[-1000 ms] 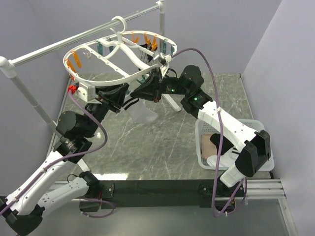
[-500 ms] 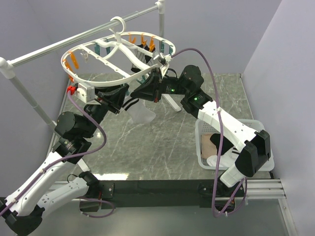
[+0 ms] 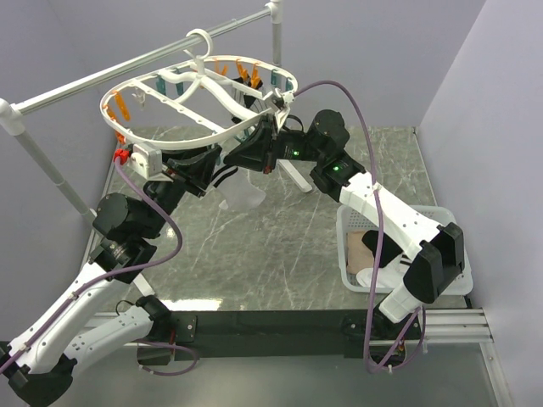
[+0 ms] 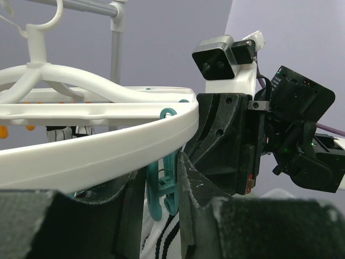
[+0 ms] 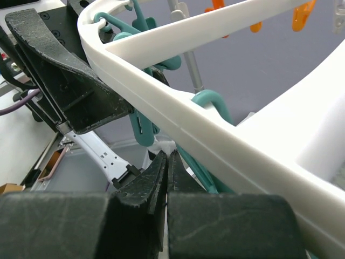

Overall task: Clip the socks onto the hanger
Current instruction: Clamp the sock onto the hanger.

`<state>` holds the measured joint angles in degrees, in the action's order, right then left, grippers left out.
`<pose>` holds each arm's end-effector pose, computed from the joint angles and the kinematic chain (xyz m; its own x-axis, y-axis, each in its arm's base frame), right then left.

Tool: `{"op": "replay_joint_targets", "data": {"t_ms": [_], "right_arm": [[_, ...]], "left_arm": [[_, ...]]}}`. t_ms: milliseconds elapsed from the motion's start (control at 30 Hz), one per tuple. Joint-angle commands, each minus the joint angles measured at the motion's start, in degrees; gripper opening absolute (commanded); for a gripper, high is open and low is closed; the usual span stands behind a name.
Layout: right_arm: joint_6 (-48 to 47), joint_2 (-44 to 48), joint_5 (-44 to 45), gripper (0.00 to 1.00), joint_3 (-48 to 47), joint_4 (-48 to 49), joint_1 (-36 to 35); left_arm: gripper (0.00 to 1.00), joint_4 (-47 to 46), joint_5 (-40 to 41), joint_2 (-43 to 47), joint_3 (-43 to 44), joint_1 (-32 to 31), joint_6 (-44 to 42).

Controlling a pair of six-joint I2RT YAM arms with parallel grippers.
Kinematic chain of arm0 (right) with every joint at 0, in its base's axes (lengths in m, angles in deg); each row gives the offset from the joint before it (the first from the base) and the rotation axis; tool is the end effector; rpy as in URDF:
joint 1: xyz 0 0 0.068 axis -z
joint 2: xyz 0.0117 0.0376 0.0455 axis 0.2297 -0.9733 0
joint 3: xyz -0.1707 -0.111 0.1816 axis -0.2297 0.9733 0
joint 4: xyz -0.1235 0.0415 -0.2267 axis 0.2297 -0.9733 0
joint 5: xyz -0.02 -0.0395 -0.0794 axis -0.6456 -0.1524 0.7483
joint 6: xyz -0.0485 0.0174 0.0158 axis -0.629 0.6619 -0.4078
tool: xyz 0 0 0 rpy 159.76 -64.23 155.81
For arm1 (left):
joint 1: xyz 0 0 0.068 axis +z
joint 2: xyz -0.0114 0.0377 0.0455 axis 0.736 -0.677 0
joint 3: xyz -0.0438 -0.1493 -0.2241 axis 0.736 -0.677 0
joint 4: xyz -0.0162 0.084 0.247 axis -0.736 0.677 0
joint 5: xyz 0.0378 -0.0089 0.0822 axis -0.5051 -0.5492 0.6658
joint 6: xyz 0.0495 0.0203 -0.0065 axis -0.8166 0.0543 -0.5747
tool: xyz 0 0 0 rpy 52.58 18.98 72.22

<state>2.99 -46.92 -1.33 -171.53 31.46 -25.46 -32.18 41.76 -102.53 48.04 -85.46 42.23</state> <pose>0.2645 0.2488 0.4440 -0.2546 0.1602 -0.9537 -0.9652 -0.1021 0.2406 0.1273 -0.0980 0.4484 0.2233 -0.4215 -0.8789 0.6455 0.7396 -0.1906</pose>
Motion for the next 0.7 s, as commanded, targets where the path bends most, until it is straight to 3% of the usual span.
{"op": "replay_joint_targets", "data": {"t_ms": [0,667], "right_arm": [[0.36,-0.51,0.83,0.00,-2.35,1.36,-0.19],[0.89,0.02,-1.28,0.00,-2.79,2.15,-0.19]], "left_arm": [[0.26,-0.95,-6.70,0.85,-0.49,-0.70,-0.13],[0.25,-1.57,-5.56,-0.20,-0.67,-0.70,-0.39]]}}
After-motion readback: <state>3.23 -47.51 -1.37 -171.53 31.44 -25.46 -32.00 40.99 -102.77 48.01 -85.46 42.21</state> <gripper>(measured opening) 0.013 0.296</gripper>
